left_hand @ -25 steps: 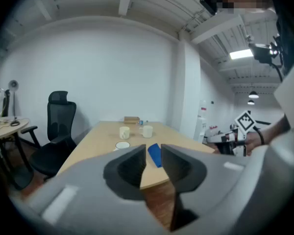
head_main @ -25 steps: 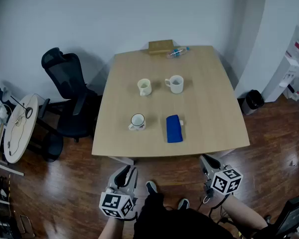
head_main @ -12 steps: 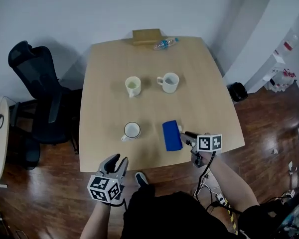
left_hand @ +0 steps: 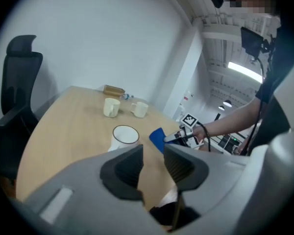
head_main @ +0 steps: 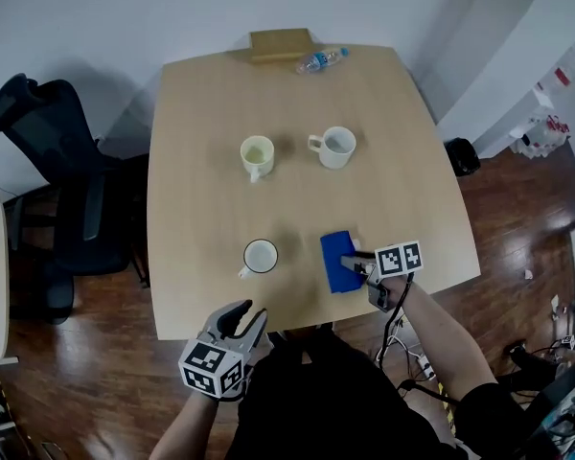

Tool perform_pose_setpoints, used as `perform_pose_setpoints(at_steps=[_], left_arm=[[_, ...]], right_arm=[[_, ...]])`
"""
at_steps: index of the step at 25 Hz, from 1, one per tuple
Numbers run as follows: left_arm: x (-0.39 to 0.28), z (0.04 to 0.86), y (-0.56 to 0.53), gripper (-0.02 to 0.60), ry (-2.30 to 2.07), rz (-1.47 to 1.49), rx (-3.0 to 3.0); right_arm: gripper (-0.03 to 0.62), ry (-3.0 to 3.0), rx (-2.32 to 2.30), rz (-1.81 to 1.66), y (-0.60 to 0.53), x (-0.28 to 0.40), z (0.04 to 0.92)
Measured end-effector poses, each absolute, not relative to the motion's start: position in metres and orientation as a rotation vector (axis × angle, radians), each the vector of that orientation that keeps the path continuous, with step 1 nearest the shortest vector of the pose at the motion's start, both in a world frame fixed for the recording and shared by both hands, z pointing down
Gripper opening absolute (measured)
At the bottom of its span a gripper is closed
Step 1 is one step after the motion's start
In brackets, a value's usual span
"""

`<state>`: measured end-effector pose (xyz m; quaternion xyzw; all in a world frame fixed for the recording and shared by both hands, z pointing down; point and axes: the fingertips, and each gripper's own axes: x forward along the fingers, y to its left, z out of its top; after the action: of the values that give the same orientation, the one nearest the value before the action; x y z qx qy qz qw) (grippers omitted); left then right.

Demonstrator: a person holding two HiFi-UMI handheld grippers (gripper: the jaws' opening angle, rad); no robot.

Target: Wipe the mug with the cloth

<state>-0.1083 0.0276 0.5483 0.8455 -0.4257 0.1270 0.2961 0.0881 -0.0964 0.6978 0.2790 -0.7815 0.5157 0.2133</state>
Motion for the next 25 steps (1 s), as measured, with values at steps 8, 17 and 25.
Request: perform_pose_setpoints(at_steps=[8,17,25], left_arm=[[-0.03,0.554,-0.006,0.133,-1.003,0.286,2.206],[-0.144,0.573,-0.03,0.003,-1.641,0.44,2.029],[-0.151,0.661,-0.035,0.201,-1.305,0.932,2.354]], right_arm=[[0.114,-2.416,0.704,1.356,-0.093,0.07,0.632],[0.112,-2.714,0.815,1.12,-0.101,0.062,0.548],[0.112,-2.777,0.798,1.051,-0.099,0.056,0.501]])
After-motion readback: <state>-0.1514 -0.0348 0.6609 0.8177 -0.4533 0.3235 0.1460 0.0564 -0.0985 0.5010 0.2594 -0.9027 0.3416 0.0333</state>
